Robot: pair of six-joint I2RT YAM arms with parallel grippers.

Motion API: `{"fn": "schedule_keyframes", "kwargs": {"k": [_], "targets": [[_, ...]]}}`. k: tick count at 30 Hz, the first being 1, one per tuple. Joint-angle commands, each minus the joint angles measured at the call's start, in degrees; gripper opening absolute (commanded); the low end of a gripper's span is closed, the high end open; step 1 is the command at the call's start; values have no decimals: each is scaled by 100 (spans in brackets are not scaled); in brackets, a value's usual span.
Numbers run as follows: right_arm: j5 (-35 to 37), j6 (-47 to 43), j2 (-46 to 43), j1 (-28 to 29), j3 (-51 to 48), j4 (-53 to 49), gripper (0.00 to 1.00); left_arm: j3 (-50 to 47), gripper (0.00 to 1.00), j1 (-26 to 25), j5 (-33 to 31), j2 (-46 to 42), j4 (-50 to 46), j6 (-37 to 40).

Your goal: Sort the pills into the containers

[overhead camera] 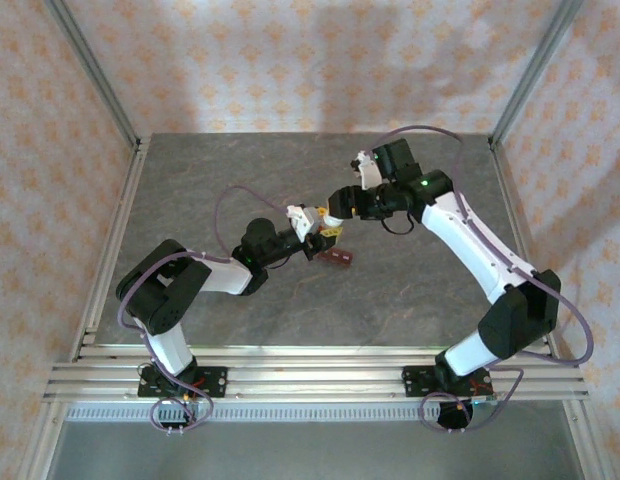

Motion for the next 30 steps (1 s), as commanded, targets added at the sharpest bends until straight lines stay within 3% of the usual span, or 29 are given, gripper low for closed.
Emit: {"fn": "schedule_keyframes", "kwargs": {"k": [1,10,13,17,20,23,30], "targets": [[-46,-67,53,31,-76,110,62,138,0,29,118,-76,365,-15],[72,818,50,72,-509,700,38,138,0,29,85,-106,357,-43],[750,1668,15,239,-685,801,30,139,0,30,29,-102,364,-42],[1751,2903,-320,502,-1180,1204,30,138,0,29,-59,-90,373,-42],[1880,3306,-528,596,-1455,1610,30,140,0,25,-68,-81,365,-28],[1916,3087,-476,590,-1214,1398,33,128,0,26,-92,-63,362,2],[1686,1932,-418,344,-160,554,66,93,0,56,-161,-83,369,20]]}}
